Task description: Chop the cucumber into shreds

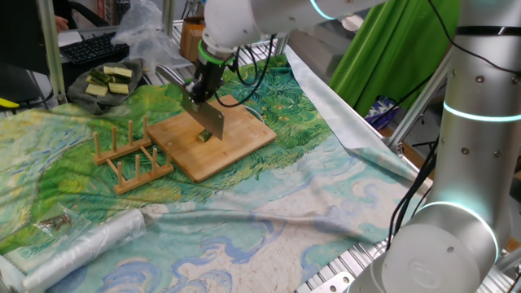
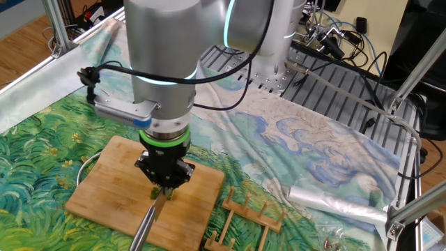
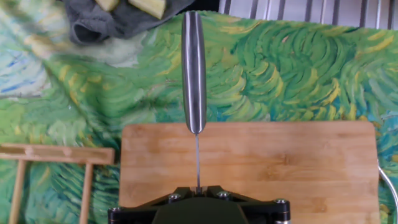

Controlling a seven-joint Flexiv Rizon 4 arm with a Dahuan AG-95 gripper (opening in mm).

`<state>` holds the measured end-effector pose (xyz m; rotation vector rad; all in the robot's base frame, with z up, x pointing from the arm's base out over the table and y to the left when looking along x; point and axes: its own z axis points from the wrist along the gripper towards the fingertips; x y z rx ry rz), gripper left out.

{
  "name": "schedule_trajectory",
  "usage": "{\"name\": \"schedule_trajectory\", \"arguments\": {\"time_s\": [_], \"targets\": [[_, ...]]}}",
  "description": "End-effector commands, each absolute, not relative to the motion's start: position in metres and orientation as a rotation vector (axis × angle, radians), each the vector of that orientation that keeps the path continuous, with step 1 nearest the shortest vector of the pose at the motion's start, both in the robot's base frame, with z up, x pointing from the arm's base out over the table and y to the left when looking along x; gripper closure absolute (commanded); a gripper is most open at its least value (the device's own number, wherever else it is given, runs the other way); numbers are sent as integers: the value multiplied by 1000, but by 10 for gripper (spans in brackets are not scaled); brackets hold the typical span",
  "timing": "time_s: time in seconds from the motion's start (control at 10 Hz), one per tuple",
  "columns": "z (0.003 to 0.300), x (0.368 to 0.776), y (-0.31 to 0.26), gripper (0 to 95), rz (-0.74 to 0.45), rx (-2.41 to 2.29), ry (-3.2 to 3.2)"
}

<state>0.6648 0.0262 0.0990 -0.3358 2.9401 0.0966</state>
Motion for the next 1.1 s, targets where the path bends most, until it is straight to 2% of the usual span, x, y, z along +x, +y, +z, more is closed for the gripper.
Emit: {"name": "schedule_trajectory", "arguments": {"time_s": [0.1,1.1], "targets": [[97,663,26,950,89,-334,2939],[82,655,16,950,76,-346,2919]]}}
